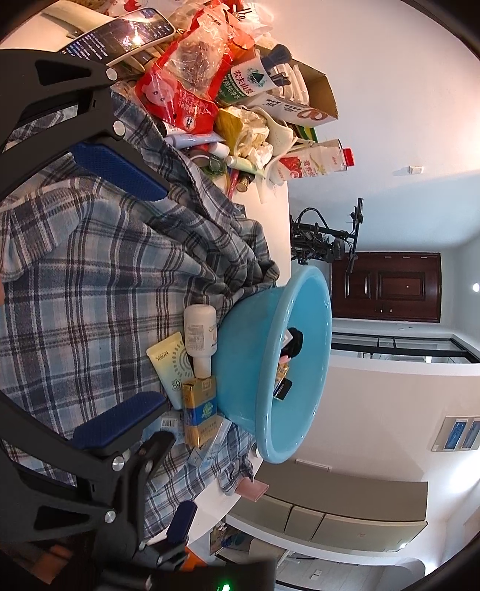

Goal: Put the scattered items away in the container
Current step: 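Grasp the gold-and-blue box with the right gripper while the left gripper approaches the white lotion bottle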

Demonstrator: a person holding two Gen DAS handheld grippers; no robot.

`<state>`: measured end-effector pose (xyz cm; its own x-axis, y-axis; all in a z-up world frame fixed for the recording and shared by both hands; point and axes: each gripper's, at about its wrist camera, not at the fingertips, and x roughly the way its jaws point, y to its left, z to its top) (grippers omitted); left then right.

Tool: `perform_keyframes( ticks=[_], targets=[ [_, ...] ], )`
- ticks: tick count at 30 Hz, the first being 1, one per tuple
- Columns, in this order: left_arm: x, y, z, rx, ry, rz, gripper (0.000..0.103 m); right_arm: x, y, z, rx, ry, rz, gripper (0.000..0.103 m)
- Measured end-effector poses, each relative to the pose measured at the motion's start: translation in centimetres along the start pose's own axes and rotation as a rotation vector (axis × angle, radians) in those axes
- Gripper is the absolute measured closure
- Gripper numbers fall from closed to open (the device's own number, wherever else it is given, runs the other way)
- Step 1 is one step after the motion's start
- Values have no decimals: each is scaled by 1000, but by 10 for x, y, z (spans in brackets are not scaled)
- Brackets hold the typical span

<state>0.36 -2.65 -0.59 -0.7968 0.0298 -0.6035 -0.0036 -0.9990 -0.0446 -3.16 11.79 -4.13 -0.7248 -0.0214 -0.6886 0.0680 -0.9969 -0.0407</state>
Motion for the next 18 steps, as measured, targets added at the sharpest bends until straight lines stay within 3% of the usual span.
perform_keyframes(
  ticks=[7,18],
  targets=[
    [4,16,-1,-33,8,-6,0,47,14,15,0,71,-73,0],
    [15,31,-2,-49,24,-22,0,88,29,22,-6,85,-133,0]
  ],
)
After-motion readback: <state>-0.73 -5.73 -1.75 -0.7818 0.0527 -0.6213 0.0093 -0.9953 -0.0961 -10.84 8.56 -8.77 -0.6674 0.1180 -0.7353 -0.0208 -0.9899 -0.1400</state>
